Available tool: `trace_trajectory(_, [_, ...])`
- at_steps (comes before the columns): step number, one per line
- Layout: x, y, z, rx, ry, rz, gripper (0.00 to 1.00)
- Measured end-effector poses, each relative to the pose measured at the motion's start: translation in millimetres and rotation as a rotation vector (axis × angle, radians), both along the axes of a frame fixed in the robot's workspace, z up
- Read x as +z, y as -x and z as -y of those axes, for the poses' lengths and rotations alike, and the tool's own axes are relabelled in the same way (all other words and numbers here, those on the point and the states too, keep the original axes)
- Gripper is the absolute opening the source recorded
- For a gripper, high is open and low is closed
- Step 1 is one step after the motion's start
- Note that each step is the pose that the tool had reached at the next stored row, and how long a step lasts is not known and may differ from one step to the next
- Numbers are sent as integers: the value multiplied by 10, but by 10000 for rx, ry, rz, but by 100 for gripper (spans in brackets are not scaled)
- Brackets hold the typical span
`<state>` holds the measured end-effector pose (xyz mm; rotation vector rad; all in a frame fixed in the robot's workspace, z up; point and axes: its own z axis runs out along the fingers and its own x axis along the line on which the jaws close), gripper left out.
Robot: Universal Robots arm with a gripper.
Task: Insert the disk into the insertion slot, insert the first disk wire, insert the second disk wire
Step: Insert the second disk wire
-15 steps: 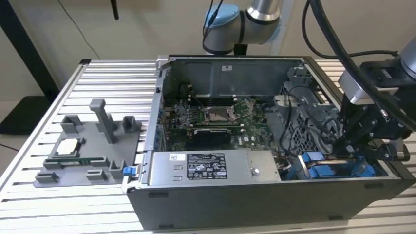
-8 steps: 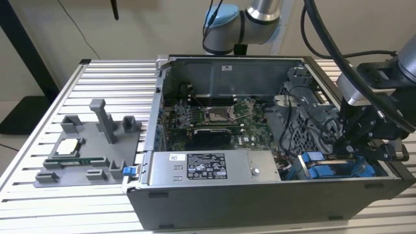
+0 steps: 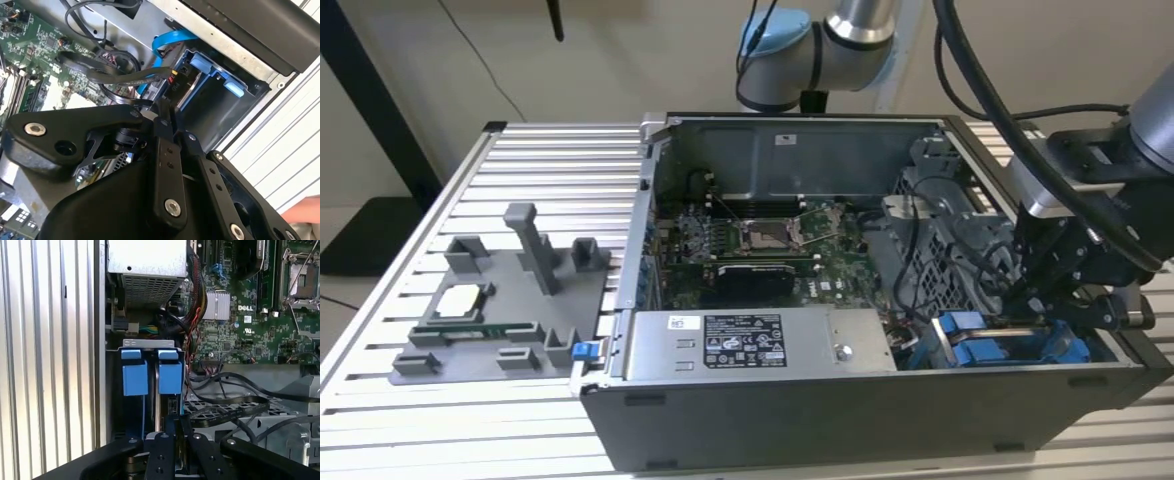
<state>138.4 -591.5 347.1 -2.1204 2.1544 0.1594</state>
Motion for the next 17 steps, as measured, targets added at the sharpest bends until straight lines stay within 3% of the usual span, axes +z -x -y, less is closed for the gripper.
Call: trace_trajectory(17, [-43, 0, -18, 0, 2, 116, 0])
